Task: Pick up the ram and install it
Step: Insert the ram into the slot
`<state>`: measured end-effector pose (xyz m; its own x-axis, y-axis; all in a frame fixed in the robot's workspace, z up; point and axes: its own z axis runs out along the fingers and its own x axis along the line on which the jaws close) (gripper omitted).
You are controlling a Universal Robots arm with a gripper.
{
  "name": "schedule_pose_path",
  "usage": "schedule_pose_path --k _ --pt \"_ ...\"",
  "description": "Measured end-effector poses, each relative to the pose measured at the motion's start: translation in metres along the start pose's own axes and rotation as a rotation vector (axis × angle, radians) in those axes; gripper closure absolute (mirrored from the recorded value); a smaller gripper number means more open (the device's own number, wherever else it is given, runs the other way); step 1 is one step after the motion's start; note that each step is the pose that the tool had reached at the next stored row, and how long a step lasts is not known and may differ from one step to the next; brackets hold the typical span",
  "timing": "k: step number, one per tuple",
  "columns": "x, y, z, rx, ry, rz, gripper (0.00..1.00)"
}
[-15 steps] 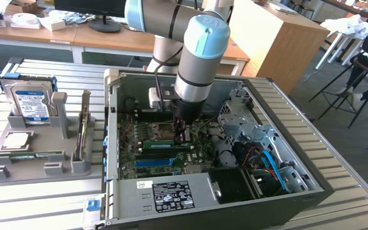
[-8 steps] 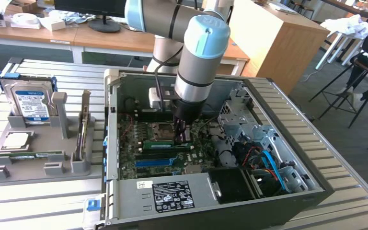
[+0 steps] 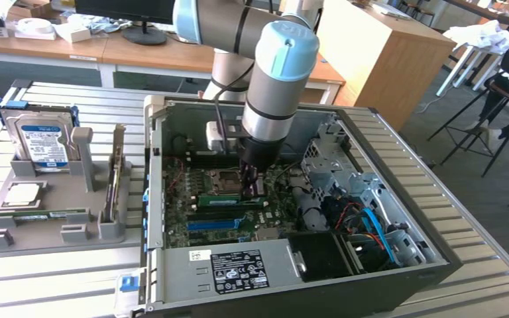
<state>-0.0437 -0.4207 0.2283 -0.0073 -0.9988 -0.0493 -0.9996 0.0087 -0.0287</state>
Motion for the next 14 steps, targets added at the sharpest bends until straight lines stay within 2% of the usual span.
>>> schedule_pose_path --k 14 --pt "0.0 -0.0004 0.0011 -0.001 -0.0006 -0.015 0.88"
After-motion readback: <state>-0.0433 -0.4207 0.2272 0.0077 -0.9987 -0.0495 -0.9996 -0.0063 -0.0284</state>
